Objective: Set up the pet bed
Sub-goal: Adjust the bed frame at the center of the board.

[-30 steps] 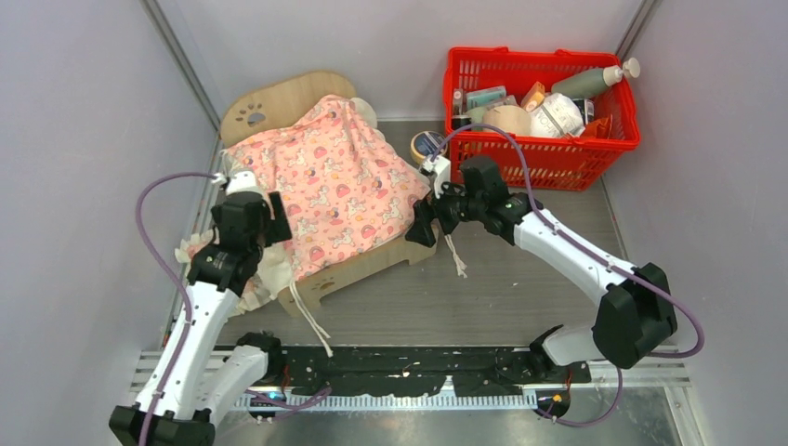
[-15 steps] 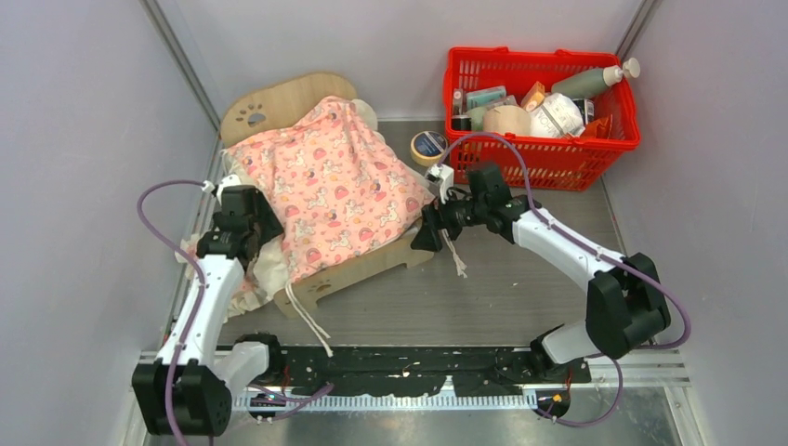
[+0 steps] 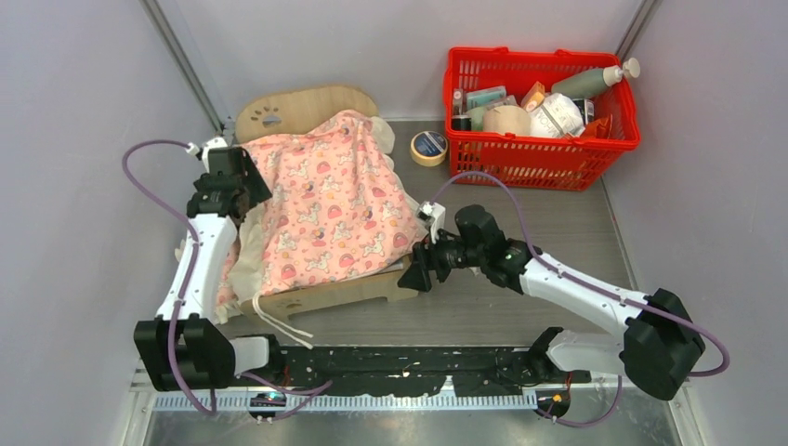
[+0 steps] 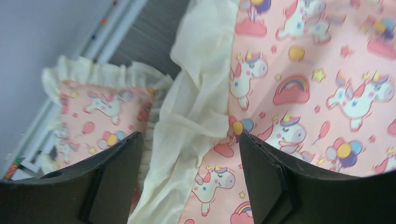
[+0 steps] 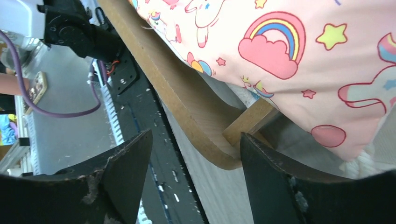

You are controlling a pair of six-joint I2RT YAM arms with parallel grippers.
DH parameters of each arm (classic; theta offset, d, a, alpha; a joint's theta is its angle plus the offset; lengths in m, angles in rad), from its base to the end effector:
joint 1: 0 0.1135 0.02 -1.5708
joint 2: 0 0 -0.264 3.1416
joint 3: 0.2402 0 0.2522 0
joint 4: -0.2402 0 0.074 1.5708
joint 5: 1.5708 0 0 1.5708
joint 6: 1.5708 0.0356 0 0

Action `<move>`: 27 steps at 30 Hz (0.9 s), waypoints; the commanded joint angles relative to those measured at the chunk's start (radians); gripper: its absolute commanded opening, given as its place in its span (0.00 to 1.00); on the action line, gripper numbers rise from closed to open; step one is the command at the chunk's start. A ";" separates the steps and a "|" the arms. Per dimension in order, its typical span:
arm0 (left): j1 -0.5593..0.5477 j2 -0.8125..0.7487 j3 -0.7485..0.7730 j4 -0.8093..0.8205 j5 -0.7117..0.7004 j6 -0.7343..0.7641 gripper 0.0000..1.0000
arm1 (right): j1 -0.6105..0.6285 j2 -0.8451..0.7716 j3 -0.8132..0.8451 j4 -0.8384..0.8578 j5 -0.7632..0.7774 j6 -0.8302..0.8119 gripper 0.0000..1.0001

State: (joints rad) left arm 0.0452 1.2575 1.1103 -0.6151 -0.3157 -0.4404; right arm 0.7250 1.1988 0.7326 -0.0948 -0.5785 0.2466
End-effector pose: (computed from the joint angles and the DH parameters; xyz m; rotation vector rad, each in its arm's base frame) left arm 0.2670 0.0231 0.3136 -0.7010 2.1826 0.1649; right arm 0.1800 0.1855 0.2477 -0.8863 2.0834 1.1644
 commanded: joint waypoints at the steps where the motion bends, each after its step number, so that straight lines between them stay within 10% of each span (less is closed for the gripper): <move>1: 0.002 -0.046 0.094 -0.041 -0.165 0.061 0.79 | 0.071 -0.046 -0.074 0.147 0.061 0.164 0.71; 11: -0.235 -0.262 0.054 -0.019 0.137 0.162 0.79 | 0.072 -0.244 0.037 -0.191 0.474 0.040 0.58; 16: -0.401 -0.327 -0.017 -0.124 0.046 0.070 0.75 | 0.067 -0.253 0.014 -0.167 0.435 0.023 0.56; 21: -0.316 -0.345 -0.069 -0.170 -0.222 0.057 0.82 | 0.069 -0.248 0.021 -0.123 0.399 0.190 0.71; 27: -0.058 -0.402 -0.191 -0.115 -0.118 -0.053 0.83 | 0.157 -0.299 -0.045 0.004 0.482 0.259 0.86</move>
State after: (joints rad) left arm -0.1379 0.9081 0.9878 -0.7658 -0.4492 -0.4103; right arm 0.8165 0.9470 0.7055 -0.2024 -0.1612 0.4721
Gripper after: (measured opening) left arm 0.821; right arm 0.821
